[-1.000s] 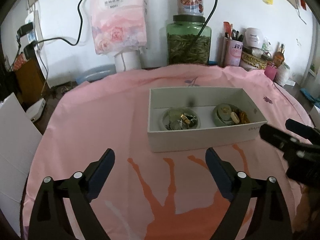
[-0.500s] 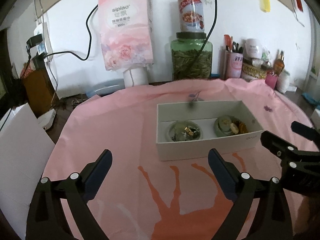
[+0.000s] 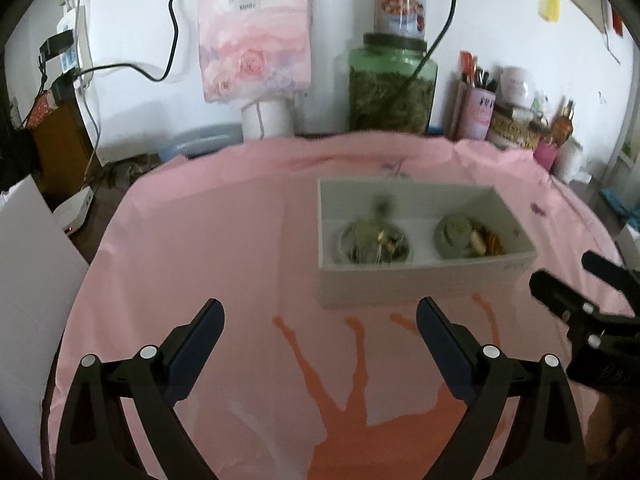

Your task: Organize jewelry

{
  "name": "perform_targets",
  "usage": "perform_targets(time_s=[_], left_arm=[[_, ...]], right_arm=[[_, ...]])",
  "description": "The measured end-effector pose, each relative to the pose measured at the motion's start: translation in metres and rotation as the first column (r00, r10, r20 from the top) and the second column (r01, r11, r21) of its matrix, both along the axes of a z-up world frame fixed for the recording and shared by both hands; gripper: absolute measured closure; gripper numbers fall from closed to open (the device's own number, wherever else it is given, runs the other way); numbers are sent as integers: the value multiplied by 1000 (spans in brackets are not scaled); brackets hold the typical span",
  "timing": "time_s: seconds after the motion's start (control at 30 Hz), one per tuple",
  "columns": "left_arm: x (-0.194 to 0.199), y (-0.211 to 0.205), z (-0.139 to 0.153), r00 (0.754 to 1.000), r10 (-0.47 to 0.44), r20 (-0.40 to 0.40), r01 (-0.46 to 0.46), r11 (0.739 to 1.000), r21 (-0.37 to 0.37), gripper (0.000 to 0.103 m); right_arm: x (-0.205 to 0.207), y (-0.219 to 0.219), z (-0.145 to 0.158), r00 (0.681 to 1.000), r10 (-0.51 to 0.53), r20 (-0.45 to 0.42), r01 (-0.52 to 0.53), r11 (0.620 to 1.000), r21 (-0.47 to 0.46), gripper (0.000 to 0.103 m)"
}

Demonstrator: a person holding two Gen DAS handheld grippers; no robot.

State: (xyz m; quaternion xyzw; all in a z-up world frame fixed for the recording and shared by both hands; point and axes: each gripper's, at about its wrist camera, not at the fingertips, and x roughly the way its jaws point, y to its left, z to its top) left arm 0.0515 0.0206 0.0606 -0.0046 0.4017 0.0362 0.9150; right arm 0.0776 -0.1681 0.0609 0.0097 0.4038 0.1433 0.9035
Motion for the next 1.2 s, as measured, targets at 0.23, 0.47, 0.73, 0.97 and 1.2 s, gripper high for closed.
perform_targets(time_s=[0.23,0.47,0.73,0.97,1.2], left_arm=[[26,1,12,1000,23,14,-23,1000,16,8],[45,1,3,998,16,-66,-17,1000,-14,8],[39,-3,1,990,-14,-141,10,999,-34,8],[21,-29,4,997,-45,-55,51,991,120,8],[17,-29,2,999,-33,-6,33,993,117,8]], right_arm=[[25,4,2,999,-13,-32,13,1000,-5,7],[41,12,-4,996,14,-89,-15,1000,-11,7],[40,9,0,982,47,-180,-52,998,-24,7],[21,4,4,992,13,-129,-23,997,-75,7],[19,1,4,998,-6,-67,1,997,-74,7]])
